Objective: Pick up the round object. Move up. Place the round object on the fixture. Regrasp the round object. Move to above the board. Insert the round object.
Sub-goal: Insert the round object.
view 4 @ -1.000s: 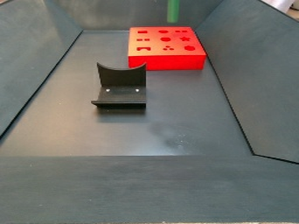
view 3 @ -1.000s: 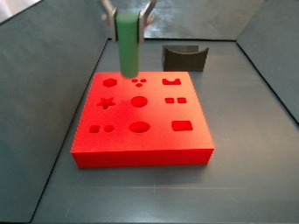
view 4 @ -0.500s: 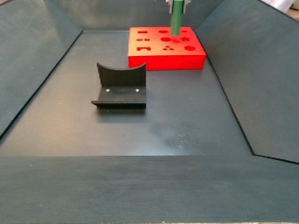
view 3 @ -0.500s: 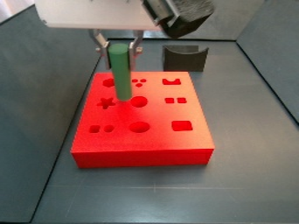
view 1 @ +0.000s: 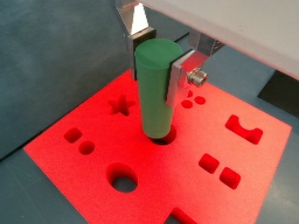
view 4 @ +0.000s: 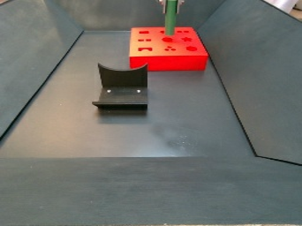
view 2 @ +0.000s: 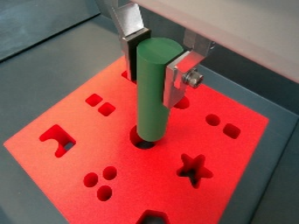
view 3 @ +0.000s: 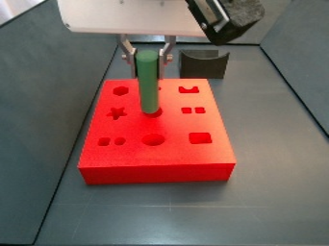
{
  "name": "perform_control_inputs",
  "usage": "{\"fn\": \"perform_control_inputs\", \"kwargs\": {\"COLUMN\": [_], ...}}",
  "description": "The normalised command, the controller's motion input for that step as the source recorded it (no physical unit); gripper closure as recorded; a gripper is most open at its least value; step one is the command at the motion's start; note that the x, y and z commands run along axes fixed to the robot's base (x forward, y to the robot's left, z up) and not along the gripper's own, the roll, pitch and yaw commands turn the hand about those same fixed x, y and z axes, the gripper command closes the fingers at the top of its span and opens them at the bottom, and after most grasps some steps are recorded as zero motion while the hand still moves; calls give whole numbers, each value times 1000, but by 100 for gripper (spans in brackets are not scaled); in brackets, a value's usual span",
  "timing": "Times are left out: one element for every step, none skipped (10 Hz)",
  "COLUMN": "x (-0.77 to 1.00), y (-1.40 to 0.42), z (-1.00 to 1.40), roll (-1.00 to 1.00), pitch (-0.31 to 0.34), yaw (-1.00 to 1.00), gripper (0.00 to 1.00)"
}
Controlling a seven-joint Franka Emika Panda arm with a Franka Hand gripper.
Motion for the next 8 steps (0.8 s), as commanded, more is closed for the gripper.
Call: {"fn": "perform_control_inputs", "kwargs": {"x": [86, 80, 274, 291, 231, 174, 0, -209], "y": [0, 0, 0, 3, 20, 54, 71, 146], "z": [-134, -114, -83, -94, -89, -117, -134, -29], "roll": [0, 0, -27, -41, -40, -24, -14, -37], "pitch": [0, 0, 17, 11, 0, 0, 0, 0], "yaw": [0, 0, 0, 0, 0, 0, 0, 0], "gripper": [100, 100, 100, 100, 100, 100, 100, 100]}}
